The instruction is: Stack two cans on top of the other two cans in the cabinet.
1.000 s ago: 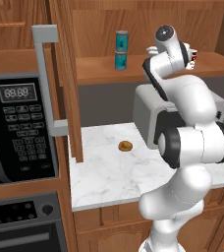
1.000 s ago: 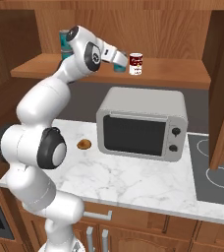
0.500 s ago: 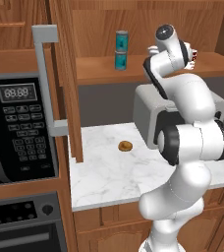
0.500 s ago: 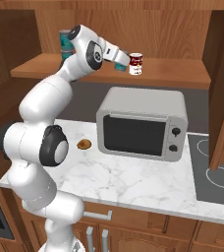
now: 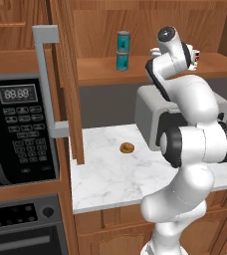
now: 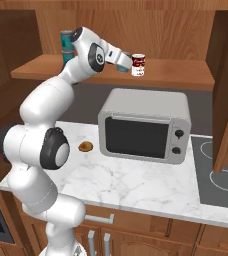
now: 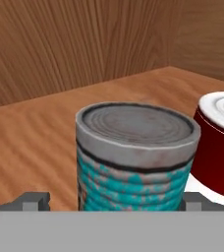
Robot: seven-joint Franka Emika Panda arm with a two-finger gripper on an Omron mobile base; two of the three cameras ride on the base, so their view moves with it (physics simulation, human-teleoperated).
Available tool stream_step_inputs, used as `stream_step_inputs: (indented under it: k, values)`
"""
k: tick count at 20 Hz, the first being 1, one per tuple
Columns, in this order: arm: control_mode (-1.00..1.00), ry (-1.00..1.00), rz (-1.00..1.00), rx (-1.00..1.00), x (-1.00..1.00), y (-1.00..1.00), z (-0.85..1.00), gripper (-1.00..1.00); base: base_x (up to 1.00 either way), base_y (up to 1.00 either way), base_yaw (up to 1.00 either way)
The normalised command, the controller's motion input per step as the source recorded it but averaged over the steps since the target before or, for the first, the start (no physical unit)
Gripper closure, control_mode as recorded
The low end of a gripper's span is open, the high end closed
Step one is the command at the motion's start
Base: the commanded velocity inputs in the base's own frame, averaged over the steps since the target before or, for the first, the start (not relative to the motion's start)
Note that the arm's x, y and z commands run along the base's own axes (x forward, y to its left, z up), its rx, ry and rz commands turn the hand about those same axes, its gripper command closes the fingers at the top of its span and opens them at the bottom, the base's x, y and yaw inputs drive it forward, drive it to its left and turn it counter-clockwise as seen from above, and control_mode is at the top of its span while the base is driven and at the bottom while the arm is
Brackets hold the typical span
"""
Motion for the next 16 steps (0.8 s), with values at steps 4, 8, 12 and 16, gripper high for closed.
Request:
stream_step_inputs:
  k: [4,8,12,16]
  values:
    - [-1.0,-0.01,0.0,0.0,0.0,0.0,-0.02,1.0,0.0,0.0,0.0]
    - [-1.0,0.0,0.0,0.0,0.0,-0.05,-0.04,1.0,0.0,0.0,0.0]
    - [-1.0,-0.01,0.0,0.0,0.0,-0.12,-0.04,1.0,0.0,0.0,0.0]
    - [-1.0,0.0,0.0,0.0,-0.15,-0.12,-0.04,1.0,0.0,0.0,0.0]
